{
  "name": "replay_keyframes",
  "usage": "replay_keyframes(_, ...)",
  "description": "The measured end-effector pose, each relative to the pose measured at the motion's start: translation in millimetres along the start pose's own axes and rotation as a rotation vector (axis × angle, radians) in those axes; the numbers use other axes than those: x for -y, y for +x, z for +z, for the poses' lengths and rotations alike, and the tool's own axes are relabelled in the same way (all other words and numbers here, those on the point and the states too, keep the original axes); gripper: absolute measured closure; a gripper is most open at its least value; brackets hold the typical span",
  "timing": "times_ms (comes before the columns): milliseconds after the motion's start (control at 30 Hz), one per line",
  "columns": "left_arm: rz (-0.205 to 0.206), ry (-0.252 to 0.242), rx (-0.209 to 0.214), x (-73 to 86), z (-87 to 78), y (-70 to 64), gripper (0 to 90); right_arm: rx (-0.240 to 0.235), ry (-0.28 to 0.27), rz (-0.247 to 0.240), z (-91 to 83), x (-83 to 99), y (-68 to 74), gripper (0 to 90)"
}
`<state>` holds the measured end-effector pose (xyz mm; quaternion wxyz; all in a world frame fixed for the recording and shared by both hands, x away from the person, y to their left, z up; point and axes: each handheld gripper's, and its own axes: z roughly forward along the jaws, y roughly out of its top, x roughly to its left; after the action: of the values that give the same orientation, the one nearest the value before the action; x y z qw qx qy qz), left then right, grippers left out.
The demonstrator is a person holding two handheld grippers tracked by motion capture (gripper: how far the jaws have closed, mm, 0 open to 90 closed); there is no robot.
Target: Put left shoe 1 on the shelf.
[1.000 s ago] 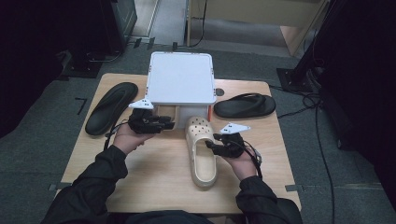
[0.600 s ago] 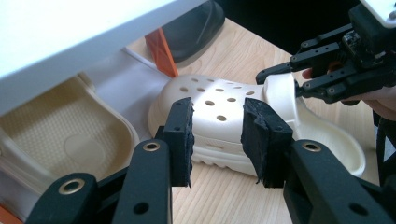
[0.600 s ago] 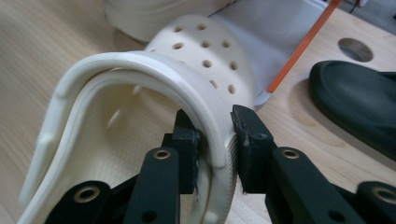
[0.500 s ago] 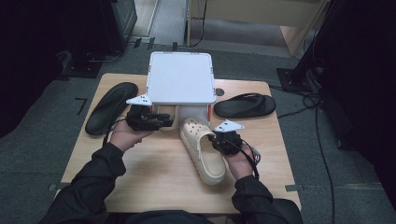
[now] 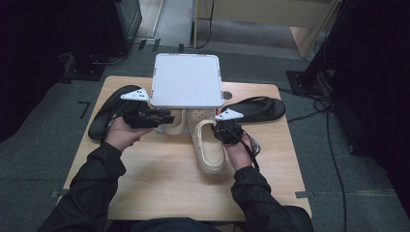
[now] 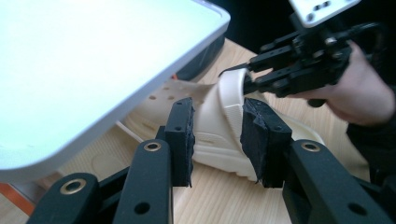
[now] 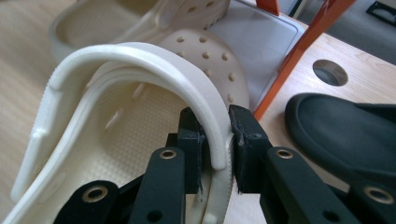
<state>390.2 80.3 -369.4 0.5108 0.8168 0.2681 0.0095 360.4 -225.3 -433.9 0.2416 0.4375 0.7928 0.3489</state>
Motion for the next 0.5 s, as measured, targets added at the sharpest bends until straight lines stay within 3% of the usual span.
replay_keyframes(200, -0.012, 0.001, -0.005, -6.5, -2.0, 9.2, 63.9, 0.025, -0.027, 0.042, 11.8, -12.8, -3.0, 76.2)
replay_keyframes(333, 0.002, -0.024, -0.012, -16.0, -5.6, 12.1, 63.9, 0.038, -0.019, 0.041, 17.5, -12.8, 0.2, 76.1)
replay_keyframes(433, 0.001, -0.046, -0.016, -23.5, -7.9, 17.9, 63.8, 0.070, -0.017, 0.017, 23.4, -11.0, 7.9, 75.2)
replay_keyframes(500, -0.008, -0.052, -0.036, -25.1, -8.6, 25.9, 63.9, 0.064, -0.015, 0.024, 24.9, -9.1, 10.0, 73.9)
